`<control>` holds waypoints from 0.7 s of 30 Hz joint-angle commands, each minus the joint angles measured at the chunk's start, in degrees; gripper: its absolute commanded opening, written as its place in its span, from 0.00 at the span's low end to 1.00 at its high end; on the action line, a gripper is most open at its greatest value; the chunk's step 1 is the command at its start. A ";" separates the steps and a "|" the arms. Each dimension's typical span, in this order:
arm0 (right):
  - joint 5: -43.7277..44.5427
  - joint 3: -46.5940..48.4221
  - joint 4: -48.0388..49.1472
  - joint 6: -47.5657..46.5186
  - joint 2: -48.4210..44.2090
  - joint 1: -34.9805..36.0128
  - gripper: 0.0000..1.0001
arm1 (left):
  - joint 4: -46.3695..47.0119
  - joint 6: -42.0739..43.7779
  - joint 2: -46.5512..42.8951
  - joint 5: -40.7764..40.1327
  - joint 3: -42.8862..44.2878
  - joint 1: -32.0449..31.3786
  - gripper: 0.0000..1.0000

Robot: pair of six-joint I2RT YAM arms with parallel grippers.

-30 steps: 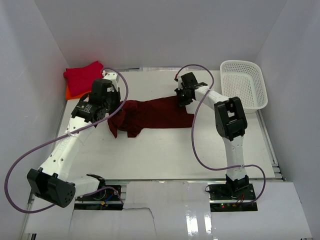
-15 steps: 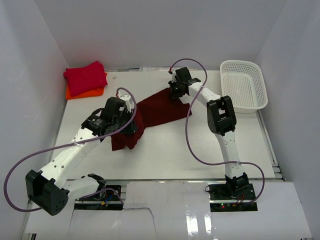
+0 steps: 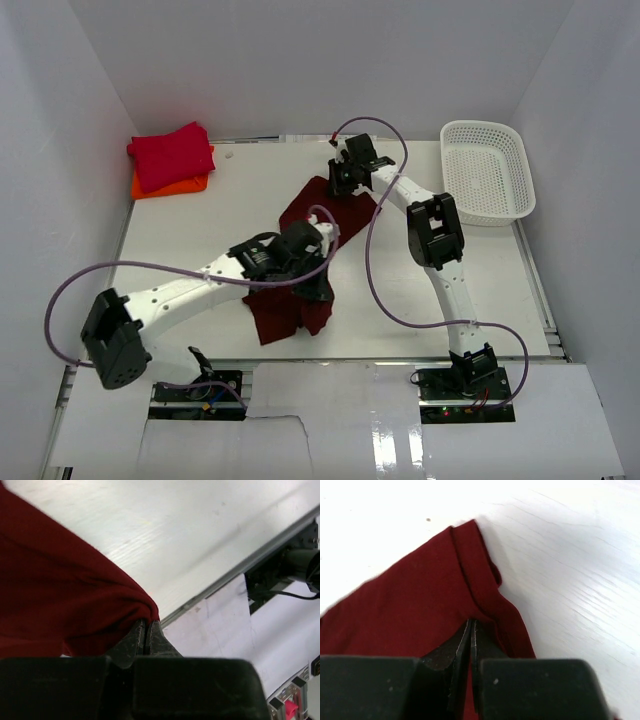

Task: Fold and stack the t-shirts
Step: Flatten out the tshirt

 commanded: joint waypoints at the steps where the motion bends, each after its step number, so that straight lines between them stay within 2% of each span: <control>1: -3.36 3.02 0.48 1.09 2.22 0.92 0.09 | 4.29 -2.18 6.65 0.39 8.24 -7.31 0.00; 5: -6.00 4.00 0.74 1.09 2.67 0.92 0.09 | 6.66 -3.06 13.77 0.65 14.59 -14.52 0.00; 8: -8.20 4.26 0.92 0.56 2.75 0.83 0.09 | 7.10 -2.72 17.73 0.65 19.34 -16.81 0.00; 11: -8.38 3.12 1.09 0.03 1.70 0.39 0.11 | 7.37 -2.63 18.71 0.65 21.46 -17.44 0.00; 12: -8.64 2.68 1.35 0.12 1.35 0.13 0.08 | 7.89 -2.71 18.62 1.70 21.46 -17.35 0.00; 17: -11.46 2.50 2.15 0.56 0.82 -1.19 0.08 | 10.36 -3.24 18.79 3.73 22.25 -19.02 0.00; 18: -11.37 2.33 2.06 0.65 0.65 -1.37 0.11 | 10.27 -3.15 18.88 3.47 22.16 -19.11 0.00; 19: -11.28 2.15 2.06 0.65 0.30 -1.46 0.18 | 10.18 -3.15 18.79 2.77 21.99 -19.11 0.00; 20: -11.11 1.80 2.15 0.65 0.03 -1.54 0.37 | 10.01 -3.07 18.36 2.24 21.73 -19.19 0.04; 21: -10.67 1.63 2.15 0.56 -0.23 -1.72 0.42 | 9.83 -2.98 18.01 1.71 21.64 -19.11 0.10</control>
